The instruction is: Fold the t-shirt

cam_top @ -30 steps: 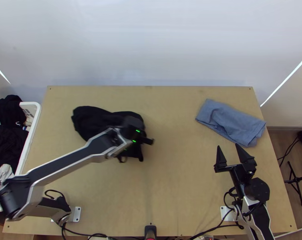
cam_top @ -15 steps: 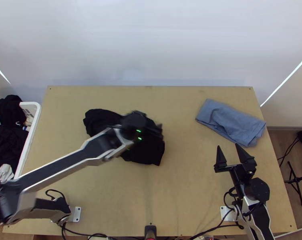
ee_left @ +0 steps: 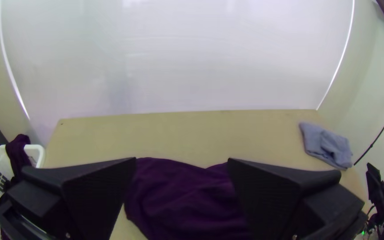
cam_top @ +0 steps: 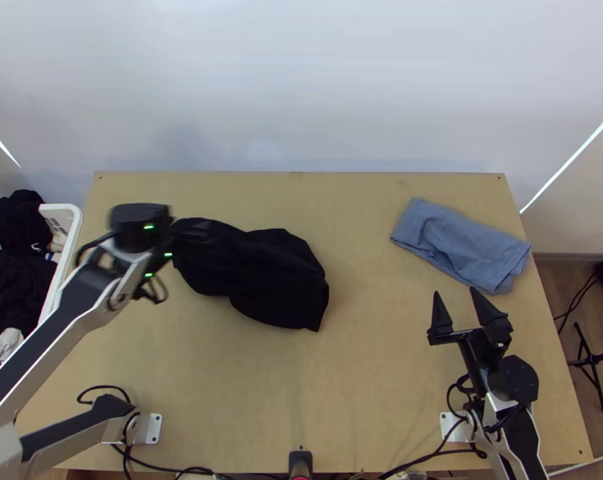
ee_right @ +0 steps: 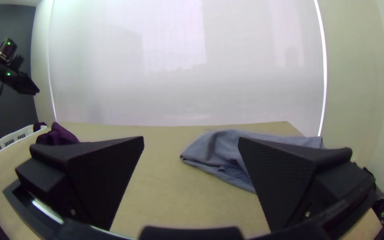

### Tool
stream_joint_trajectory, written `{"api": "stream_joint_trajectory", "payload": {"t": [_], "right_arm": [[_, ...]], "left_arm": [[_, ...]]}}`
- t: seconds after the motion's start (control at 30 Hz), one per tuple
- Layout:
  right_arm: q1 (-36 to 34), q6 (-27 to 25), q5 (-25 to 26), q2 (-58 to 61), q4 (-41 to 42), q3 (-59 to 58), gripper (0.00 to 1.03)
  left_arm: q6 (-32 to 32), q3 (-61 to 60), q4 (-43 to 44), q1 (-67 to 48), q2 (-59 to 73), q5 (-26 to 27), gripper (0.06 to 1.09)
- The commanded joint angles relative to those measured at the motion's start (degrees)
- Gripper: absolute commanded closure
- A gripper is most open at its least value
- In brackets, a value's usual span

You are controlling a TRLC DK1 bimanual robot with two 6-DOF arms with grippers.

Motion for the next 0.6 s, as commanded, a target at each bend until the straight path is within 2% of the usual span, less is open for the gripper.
{"api": "stream_joint_trajectory", "payload": {"t": [0.0,0.13,0.3,0.43,0.57], "right_arm": [[0.00,0.02,0.02,0.01,0.01,0.08,0.04],[0.00,0.02,0.02,0.01,0.01,0.08,0.04],[0.00,0.02,0.02,0.01,0.01,0.08,0.04],[0.00,0.02,0.02,0.01,0.01,0.08,0.04],[0.00,0.19,0.02,0.10,0.01,-0.01,0.04]], "left_arm": [[1.96,-6.35,-1.13,10.83,-8.54,0.82,0.10],[0.11,-6.79,-3.68,12.59,-11.00,0.82,0.10],[-1.65,-3.37,-11.41,14.26,-11.44,0.82,0.10],[-1.65,-3.37,-18.97,15.75,-13.02,0.74,0.10],[0.02,-6.53,-22.05,20.23,-14.34,0.65,0.10]]}}
